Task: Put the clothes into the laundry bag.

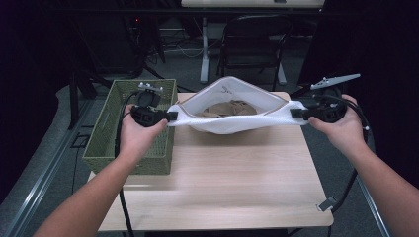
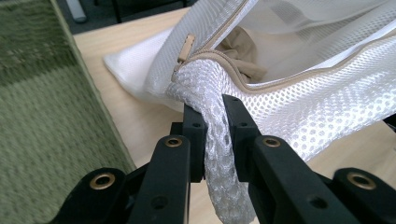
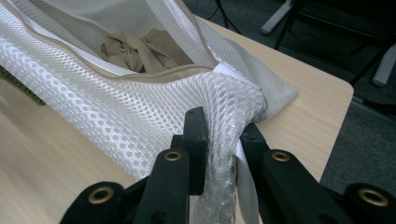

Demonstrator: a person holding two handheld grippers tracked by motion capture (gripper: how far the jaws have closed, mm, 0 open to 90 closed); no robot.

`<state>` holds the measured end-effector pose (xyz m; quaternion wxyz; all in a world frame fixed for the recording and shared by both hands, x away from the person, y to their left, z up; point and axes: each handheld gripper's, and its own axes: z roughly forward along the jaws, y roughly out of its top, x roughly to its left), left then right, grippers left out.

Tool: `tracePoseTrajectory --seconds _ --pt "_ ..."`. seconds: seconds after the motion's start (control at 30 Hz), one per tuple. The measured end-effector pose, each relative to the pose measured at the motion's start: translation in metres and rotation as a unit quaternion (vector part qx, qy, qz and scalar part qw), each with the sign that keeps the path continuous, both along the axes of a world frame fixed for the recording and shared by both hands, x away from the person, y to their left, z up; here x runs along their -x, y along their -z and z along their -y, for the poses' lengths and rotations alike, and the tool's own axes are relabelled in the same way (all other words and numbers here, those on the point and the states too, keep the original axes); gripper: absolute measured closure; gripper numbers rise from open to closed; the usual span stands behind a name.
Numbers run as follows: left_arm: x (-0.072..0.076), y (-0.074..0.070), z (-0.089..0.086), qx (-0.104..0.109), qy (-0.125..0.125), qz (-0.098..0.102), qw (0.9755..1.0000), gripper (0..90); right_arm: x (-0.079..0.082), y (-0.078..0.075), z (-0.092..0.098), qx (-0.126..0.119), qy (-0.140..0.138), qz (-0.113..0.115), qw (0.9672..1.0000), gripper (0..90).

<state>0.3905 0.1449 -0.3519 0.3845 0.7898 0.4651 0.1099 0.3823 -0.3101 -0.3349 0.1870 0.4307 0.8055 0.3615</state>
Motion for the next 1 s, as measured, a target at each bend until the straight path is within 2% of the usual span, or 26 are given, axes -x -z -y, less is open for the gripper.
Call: tracePoseTrajectory --seconds 0.17,0.2,0.23,0.27,0.37,0.4,0.43,0.47,0.6,0.63,0.67,0.7,0.73,0.77,0.83,0.87,0.9,0.93,0.97,1.0 --pt "0.022 0.023 -0.002 0.025 0.014 -0.010 0.9995 81.1 0.013 0.014 0.003 0.004 -0.002 0.000 1.0000 77.6" --pt "0.022 0.023 -0.002 0.025 0.014 -0.010 0.9995 81.0 0.013 0.014 0.003 0.004 -0.002 0.000 1.0000 77.6" --pt "0.029 0.032 -0.003 0.027 0.017 -0.012 0.9994 80.8 0.019 0.021 0.004 0.003 -0.003 -0.003 1.0000 77.5" --pt "0.029 0.032 -0.003 0.027 0.017 -0.012 0.9994 80.7 0.019 0.021 0.004 0.003 -0.003 -0.003 1.0000 77.5" --pt "0.043 0.047 -0.004 0.023 0.022 -0.014 0.9994 80.2 0.033 0.035 0.003 0.003 -0.010 -0.005 0.9999 77.0" --pt "0.043 0.047 -0.004 0.023 0.022 -0.014 0.9994 79.9 0.033 0.035 0.003 0.003 -0.010 -0.005 0.9999 77.0" --pt "0.049 0.055 -0.005 0.028 0.023 -0.015 0.9992 79.8 0.041 0.041 0.003 0.007 -0.014 -0.002 0.9999 76.3" --pt "0.049 0.055 -0.005 0.028 0.023 -0.015 0.9992 79.7 0.044 0.044 0.003 0.008 -0.015 -0.001 0.9999 76.2" --pt "0.063 0.076 -0.006 0.031 0.025 -0.017 0.9991 78.7 0.057 0.062 0.006 -0.008 -0.012 0.000 0.9999 75.7" --pt "0.063 0.076 -0.006 0.031 0.025 -0.017 0.9991 78.4 0.061 0.067 0.007 -0.010 -0.011 -0.002 0.9999 75.4" --pt "0.069 0.085 -0.006 0.040 0.021 -0.017 0.9989 78.2 0.064 0.073 0.007 -0.012 -0.009 -0.002 0.9999 75.2" --pt "0.071 0.090 -0.007 0.039 0.023 -0.017 0.9988 78.1 0.067 0.078 0.008 -0.015 -0.007 -0.001 0.9999 74.9" --pt "0.071 0.090 -0.007 0.039 0.023 -0.017 0.9988 77.9 0.067 0.078 0.008 -0.015 -0.007 -0.001 0.9999 74.9" --pt "0.077 0.099 -0.008 0.045 0.021 -0.018 0.9986 77.6 0.074 0.088 0.009 -0.030 -0.004 -0.001 0.9995 74.3" --pt "0.081 0.109 -0.009 0.052 0.018 -0.023 0.9982 77.3 0.079 0.096 0.011 -0.037 -0.004 -0.005 0.9993 74.1" --pt "0.081 0.109 -0.009 0.052 0.018 -0.023 0.9982 77.3 0.079 0.096 0.011 -0.037 -0.004 -0.005 0.9993 74.1" --pt "0.083 0.114 -0.010 0.054 0.018 -0.024 0.9981 77.0 0.084 0.105 0.011 -0.043 -0.003 -0.006 0.9990 73.9" --pt "0.087 0.123 -0.010 0.057 0.016 -0.026 0.9979 76.7 0.087 0.109 0.011 -0.041 -0.002 -0.007 0.9991 73.8" --pt "0.087 0.123 -0.010 0.057 0.016 -0.026 0.9979 76.5 0.087 0.109 0.011 -0.041 -0.002 -0.007 0.9991 73.8" --pt "0.088 0.127 -0.010 0.054 0.018 -0.028 0.9980 76.4 0.091 0.118 0.009 -0.036 -0.001 -0.009 0.9993 73.6"
